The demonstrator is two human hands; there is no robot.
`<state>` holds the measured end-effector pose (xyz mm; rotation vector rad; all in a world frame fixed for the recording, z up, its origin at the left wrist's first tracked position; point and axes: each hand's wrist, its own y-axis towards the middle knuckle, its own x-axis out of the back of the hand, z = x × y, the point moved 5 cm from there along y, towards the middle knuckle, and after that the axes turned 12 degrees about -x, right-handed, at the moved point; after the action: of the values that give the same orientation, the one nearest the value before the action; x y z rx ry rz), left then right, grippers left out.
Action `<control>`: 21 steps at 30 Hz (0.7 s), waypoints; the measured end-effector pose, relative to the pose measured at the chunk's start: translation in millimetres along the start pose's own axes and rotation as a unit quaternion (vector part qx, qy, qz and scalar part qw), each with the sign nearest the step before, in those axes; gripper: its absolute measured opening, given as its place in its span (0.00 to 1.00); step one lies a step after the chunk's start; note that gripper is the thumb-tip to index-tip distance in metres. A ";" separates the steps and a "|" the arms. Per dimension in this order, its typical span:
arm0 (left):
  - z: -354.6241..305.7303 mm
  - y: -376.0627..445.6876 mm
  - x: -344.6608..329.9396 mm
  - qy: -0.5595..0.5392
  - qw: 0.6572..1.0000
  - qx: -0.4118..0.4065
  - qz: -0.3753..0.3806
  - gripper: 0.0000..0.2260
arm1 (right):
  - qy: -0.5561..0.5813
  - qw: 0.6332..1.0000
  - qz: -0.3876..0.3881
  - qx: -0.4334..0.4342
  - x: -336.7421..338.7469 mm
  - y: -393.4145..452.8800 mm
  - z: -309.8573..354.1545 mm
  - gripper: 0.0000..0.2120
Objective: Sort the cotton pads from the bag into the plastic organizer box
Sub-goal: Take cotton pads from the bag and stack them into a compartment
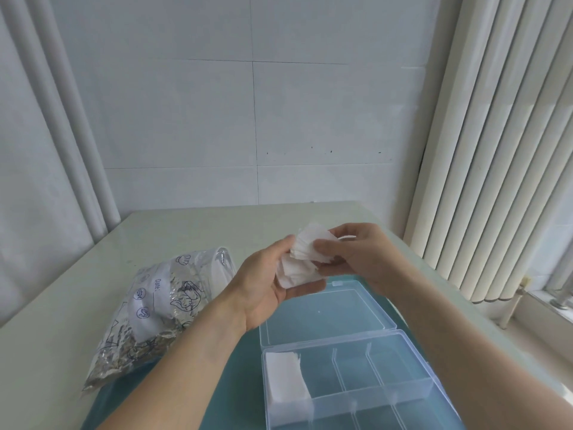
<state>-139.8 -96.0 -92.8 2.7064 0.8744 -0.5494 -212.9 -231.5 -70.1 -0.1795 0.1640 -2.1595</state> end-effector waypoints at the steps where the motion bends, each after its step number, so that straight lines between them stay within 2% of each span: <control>1: 0.0 -0.1 -0.9 0.014 1.000 -0.010 0.003 0.14 | -0.034 0.999 -0.016 0.013 -0.8 -0.6 2.5 0.10; 5: -1.4 -0.3 3.0 0.048 0.998 -0.052 -0.001 0.12 | -0.171 0.983 -0.046 0.051 -4.4 -0.7 18.6 0.08; 9: -4.1 0.4 12.2 0.045 0.997 -0.048 -0.030 0.16 | -0.135 0.983 -0.077 0.097 8.4 -9.5 41.5 0.09; 11: -4.9 1.2 16.8 0.048 0.997 -0.042 -0.051 0.14 | -0.096 0.989 -0.051 0.102 12.7 -16.1 48.3 0.11; 13: -5.4 1.2 19.8 0.057 0.995 -0.043 -0.068 0.11 | -0.043 0.994 0.006 0.097 11.6 -22.6 52.4 0.11; 16: -5.2 0.3 22.7 0.069 0.992 -0.050 -0.088 0.12 | 0.016 0.993 0.054 0.106 11.6 -32.1 60.4 0.08; 21: -4.3 0.6 25.7 0.086 0.991 -0.045 -0.090 0.11 | -0.027 0.995 0.071 0.066 -0.7 -27.8 47.7 0.07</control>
<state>-119.0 -82.0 -99.7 2.6382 1.1684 -0.3049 -225.9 -217.8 -18.2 -0.1454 0.0017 -2.0140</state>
